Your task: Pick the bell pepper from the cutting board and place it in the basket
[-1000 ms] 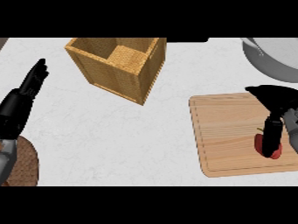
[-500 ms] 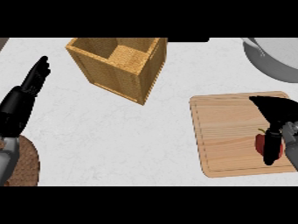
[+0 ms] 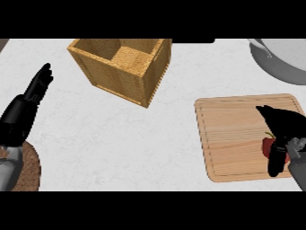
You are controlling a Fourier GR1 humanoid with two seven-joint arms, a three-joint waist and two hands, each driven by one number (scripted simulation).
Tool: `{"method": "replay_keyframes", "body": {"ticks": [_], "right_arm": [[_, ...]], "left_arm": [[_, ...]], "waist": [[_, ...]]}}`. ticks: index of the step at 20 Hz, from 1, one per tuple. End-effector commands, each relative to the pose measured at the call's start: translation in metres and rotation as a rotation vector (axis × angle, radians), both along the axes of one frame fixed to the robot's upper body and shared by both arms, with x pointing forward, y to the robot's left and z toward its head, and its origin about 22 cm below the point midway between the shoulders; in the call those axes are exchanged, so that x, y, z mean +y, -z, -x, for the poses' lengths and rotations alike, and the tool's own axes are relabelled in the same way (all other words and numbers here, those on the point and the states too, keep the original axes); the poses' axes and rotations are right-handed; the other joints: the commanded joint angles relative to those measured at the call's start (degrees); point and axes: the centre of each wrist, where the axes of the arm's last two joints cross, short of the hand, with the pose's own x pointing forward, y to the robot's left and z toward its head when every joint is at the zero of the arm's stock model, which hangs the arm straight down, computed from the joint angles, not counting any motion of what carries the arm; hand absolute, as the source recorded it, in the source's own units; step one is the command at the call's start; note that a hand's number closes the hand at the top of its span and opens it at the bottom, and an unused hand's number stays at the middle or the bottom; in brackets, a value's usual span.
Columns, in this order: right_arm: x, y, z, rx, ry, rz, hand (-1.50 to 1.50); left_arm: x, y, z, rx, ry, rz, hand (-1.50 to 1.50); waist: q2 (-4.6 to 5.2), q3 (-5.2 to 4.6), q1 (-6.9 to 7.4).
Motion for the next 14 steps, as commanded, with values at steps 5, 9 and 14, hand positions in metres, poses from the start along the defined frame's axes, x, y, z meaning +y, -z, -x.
{"method": "replay_keyframes", "body": {"ticks": [5,9,14], "right_arm": [[-0.018,0.025,0.001,0.009,0.043,0.020,-1.50],[-0.005,0.014,0.012,0.005,0.037,0.012,-1.50],[-0.027,0.031,0.019,0.015,0.072,0.035,-1.50]], "left_arm": [[0.006,-0.006,0.002,0.017,0.006,0.001,0.00],[-0.001,-0.008,-0.011,0.012,0.001,-0.002,0.00],[0.010,-0.011,-0.003,0.008,-0.005,0.005,0.00]], "waist": [[0.03,0.02,0.15],[0.00,0.00,-0.09],[0.01,0.01,-0.09]]}}
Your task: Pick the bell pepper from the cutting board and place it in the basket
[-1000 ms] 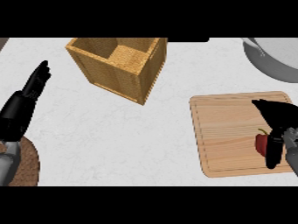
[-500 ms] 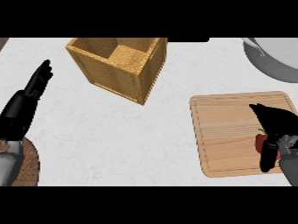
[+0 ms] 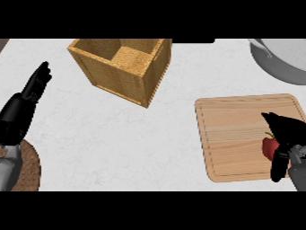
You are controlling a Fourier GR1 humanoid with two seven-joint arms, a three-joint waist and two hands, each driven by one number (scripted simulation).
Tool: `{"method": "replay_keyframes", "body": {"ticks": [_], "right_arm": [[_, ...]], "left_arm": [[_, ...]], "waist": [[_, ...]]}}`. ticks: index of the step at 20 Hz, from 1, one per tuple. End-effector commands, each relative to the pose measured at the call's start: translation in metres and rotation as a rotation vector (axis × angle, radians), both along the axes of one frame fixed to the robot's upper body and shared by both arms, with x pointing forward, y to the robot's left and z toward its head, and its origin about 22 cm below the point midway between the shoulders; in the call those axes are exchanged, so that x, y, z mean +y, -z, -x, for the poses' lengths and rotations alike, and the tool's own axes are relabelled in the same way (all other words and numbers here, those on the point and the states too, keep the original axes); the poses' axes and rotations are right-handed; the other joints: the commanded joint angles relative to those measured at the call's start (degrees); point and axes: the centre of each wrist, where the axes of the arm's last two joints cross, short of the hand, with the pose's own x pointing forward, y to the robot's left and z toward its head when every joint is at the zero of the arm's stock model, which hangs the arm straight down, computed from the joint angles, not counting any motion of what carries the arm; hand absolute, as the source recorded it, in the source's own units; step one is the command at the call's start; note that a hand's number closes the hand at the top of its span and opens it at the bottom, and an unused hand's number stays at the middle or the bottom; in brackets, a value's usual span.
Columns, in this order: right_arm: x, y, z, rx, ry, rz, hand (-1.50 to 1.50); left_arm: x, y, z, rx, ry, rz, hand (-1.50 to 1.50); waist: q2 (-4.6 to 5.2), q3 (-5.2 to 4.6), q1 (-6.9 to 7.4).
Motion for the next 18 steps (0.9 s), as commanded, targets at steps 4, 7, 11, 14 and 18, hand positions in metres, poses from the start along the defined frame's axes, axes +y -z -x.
{"method": "replay_keyframes", "body": {"ticks": [4,7,11,14,18], "right_arm": [[-0.006,-0.005,0.006,0.035,0.026,0.018,-1.50],[-0.036,0.017,0.007,0.047,0.030,0.013,-1.50],[-0.026,0.043,0.013,0.002,0.041,-0.054,1.50],[-0.034,0.052,0.001,0.001,0.005,-0.003,1.50],[-0.027,0.048,0.003,-0.015,-0.067,0.004,1.50]], "left_arm": [[0.006,-0.012,0.011,0.012,0.004,-0.004,0.00],[0.002,0.005,0.003,0.006,0.007,0.006,0.00],[0.009,0.007,0.000,0.001,-0.005,-0.014,0.00],[0.004,0.011,-0.005,-0.007,0.005,0.012,0.00],[-0.011,-0.011,-0.014,-0.001,0.015,-0.001,0.00]], "waist": [[-0.04,0.00,0.07],[0.03,0.00,-0.01],[0.04,0.01,-0.02],[0.13,0.02,0.19],[0.06,0.02,0.06]]}}
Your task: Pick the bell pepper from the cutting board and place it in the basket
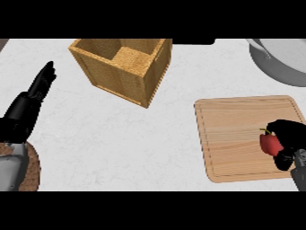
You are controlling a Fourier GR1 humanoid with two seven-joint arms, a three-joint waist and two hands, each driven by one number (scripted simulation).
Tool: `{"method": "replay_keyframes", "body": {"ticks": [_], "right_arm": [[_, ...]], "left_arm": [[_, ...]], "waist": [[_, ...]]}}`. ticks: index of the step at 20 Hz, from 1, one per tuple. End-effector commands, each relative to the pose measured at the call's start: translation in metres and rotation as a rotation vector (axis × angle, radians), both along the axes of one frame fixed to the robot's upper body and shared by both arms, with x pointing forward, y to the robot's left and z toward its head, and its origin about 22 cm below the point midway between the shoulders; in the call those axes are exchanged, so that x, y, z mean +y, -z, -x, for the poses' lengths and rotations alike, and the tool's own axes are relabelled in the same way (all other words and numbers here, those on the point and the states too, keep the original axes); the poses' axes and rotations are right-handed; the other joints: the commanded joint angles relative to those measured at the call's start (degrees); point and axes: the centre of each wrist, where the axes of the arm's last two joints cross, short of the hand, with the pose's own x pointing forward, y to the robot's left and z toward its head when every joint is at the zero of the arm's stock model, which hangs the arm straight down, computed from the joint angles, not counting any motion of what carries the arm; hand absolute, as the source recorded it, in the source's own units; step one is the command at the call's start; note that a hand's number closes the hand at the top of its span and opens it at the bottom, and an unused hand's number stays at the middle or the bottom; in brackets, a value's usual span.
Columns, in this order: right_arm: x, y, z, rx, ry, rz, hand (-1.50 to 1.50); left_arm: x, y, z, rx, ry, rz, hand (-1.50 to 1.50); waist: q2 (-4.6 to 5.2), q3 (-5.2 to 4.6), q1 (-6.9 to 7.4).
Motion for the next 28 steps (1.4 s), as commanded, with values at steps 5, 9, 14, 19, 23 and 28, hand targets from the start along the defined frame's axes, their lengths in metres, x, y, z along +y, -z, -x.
{"method": "replay_keyframes", "body": {"ticks": [5,9,14,19,23,28], "right_arm": [[0.028,0.017,-0.036,-0.125,0.011,-0.051,1.50],[0.063,0.016,-0.057,-0.260,0.078,-0.110,1.50],[0.055,-0.010,-0.077,-0.440,0.098,-0.060,1.50],[0.073,-0.071,-0.075,-0.802,0.123,-0.191,1.50],[0.090,-0.129,-0.074,-1.056,0.084,-0.485,1.50],[0.109,-0.203,-0.061,-1.176,-0.052,-0.627,1.50]], "left_arm": [[-0.008,-0.004,-0.003,-0.001,0.009,0.004,0.00],[-0.001,-0.010,-0.008,-0.012,0.008,-0.008,0.00],[-0.002,-0.003,0.004,-0.006,0.013,-0.001,0.00],[0.006,-0.009,-0.002,-0.001,-0.004,-0.006,0.00],[-0.005,-0.006,0.004,-0.001,0.009,0.002,0.00],[0.005,-0.006,0.004,0.006,-0.013,-0.002,0.00]], "waist": [[0.69,0.66,0.62],[0.82,0.68,0.97],[0.55,0.63,0.55],[0.25,0.63,-0.37],[-0.02,0.70,-0.07],[0.12,0.59,-0.08]]}}
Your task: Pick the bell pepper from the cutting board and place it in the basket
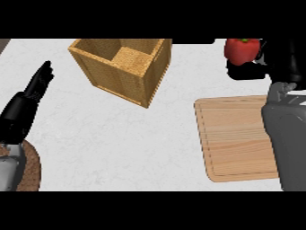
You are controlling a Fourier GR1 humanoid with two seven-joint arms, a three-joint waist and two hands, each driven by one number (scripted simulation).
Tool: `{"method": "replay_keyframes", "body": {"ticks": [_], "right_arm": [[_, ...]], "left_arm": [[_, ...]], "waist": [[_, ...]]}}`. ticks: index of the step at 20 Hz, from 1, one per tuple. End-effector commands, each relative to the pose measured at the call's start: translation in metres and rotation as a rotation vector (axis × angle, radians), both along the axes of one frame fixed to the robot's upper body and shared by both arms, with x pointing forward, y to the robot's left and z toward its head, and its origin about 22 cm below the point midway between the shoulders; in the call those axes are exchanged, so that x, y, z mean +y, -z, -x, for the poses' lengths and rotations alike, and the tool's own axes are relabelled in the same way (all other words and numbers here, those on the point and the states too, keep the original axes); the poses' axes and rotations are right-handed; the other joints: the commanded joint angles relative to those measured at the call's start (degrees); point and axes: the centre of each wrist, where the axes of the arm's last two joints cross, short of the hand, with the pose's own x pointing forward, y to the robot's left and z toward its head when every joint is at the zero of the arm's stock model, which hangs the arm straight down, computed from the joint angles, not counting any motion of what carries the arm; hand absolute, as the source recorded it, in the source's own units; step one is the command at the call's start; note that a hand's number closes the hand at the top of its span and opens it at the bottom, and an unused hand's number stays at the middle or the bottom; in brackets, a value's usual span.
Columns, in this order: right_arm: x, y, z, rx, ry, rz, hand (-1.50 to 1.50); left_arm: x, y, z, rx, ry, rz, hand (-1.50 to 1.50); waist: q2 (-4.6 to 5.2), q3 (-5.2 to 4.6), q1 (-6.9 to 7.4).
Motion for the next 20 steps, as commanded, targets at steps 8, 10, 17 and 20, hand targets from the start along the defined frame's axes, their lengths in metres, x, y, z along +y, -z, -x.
{"method": "replay_keyframes", "body": {"ticks": [8,10,17,20], "right_arm": [[0.076,-0.138,0.005,-0.121,-0.250,-0.119,1.50],[0.108,-0.160,-0.009,-0.094,-0.247,-0.123,1.50],[0.145,-0.171,-0.041,0.019,-0.279,-0.124,1.50],[0.178,-0.182,-0.039,0.053,-0.268,-0.138,1.50]], "left_arm": [[-0.001,0.001,-0.007,-0.015,0.020,-0.007,0.00],[-0.009,-0.009,-0.013,-0.012,0.018,-0.001,0.00],[0.002,0.001,0.002,-0.021,0.030,0.010,0.00],[-0.010,0.000,-0.005,-0.008,0.032,-0.014,0.00]], "waist": [[0.30,-0.06,0.40],[0.54,-0.09,1.35],[0.73,-0.10,1.86],[0.88,-0.12,2.06]]}}
